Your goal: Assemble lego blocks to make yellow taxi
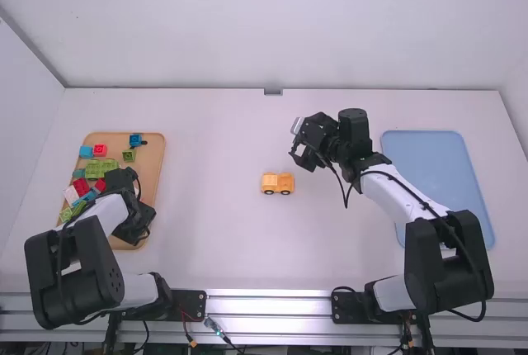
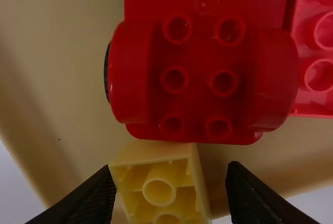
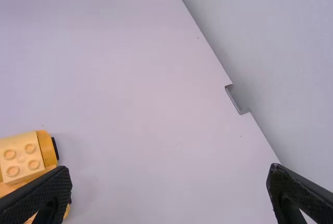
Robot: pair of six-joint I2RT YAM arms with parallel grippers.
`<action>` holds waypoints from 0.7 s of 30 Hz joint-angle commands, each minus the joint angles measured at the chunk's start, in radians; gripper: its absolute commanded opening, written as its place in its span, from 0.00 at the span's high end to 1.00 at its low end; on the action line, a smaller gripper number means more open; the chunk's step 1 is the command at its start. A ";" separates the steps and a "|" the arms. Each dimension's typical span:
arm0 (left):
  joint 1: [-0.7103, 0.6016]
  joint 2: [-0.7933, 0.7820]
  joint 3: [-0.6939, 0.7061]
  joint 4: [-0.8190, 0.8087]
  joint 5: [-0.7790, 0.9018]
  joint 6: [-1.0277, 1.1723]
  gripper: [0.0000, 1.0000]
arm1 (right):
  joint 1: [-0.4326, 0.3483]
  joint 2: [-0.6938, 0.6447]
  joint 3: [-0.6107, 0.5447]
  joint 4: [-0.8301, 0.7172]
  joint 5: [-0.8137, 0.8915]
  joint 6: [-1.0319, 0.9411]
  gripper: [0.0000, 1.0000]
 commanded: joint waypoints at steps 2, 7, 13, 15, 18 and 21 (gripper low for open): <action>-0.003 -0.011 0.003 -0.022 0.093 -0.037 0.43 | 0.003 -0.018 0.008 -0.005 -0.002 0.006 0.01; -0.003 -0.011 -0.004 -0.046 0.095 -0.171 0.41 | 0.003 -0.018 0.008 -0.005 -0.003 0.006 0.01; -0.003 -0.011 -0.053 0.083 0.202 -0.107 0.42 | 0.003 -0.018 0.008 -0.013 -0.004 0.006 0.01; -0.003 -0.011 -0.062 0.105 0.207 -0.101 0.43 | 0.004 -0.018 0.008 -0.019 -0.004 0.005 0.01; -0.002 -0.011 -0.068 0.109 0.206 -0.101 0.44 | 0.003 -0.018 0.008 -0.028 0.001 0.004 0.01; -0.003 -0.011 -0.068 0.109 0.208 -0.102 0.46 | 0.003 -0.018 0.008 -0.026 0.003 0.003 0.01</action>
